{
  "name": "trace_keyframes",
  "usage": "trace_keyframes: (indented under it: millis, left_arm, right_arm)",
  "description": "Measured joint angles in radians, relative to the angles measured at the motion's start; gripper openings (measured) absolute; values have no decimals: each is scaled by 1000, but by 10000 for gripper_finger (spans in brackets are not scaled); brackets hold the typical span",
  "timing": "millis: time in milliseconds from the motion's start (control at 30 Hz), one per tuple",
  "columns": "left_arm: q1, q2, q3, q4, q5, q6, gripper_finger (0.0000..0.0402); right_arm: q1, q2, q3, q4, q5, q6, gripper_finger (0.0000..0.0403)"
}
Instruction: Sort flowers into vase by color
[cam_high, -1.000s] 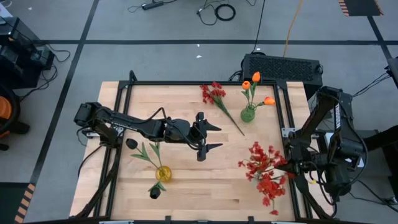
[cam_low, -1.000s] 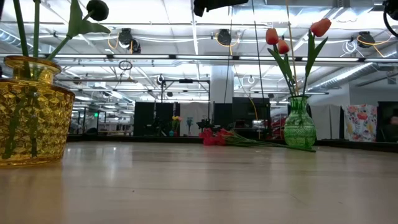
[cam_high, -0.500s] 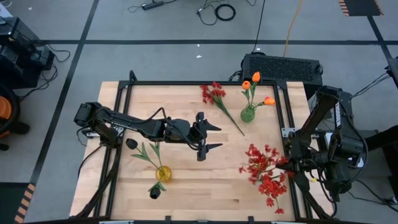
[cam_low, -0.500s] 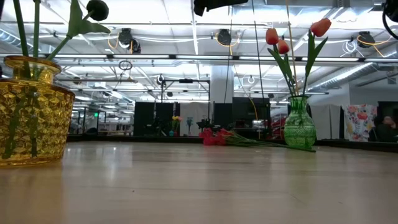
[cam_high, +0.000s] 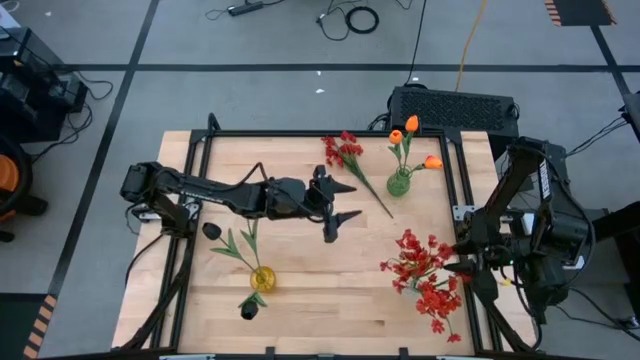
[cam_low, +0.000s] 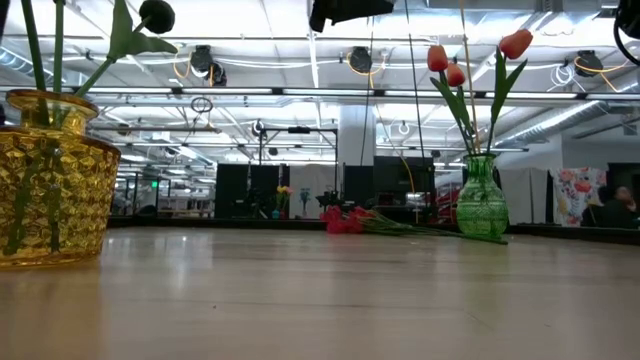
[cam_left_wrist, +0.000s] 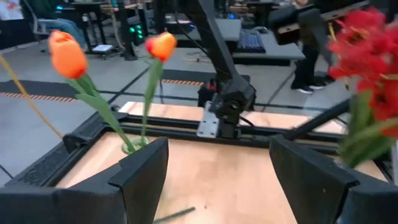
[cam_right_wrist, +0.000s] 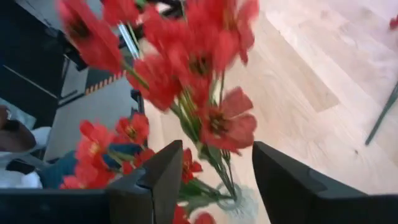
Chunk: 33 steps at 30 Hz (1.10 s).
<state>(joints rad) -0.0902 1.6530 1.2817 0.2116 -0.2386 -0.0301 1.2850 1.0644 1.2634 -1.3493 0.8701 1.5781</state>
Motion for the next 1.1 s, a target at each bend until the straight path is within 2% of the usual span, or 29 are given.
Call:
trace_keyframes:
  millis: [133,300,433,600,867,967,1100]
  left_arm:
    - [52,14,26,-27,1,-28,287]
    - [109,88,68,-40,2,-88,287]
    - [137,133,86,-41,8,-88,287]
    - [206,179,142,-92,26,-95,277]
    - [316,294,207,-100,88,-97,236]
    - [340,329,209,-99,109,-152,227]
    - [355,385,209,-76,72,-172,223]
  right_arm:
    - [0,-1,74,-51,72,-70,185]
    - [0,0,140,-68,247,-264,167]
    - [0,-4,152,-63,388,-412,152]
    - [0,1,152,-52,489,-506,139]
    - [0,26,151,-10,526,-604,134]
    - [0,30,151,-10,526,-616,134]
    - [0,31,151,-10,526,-644,134]
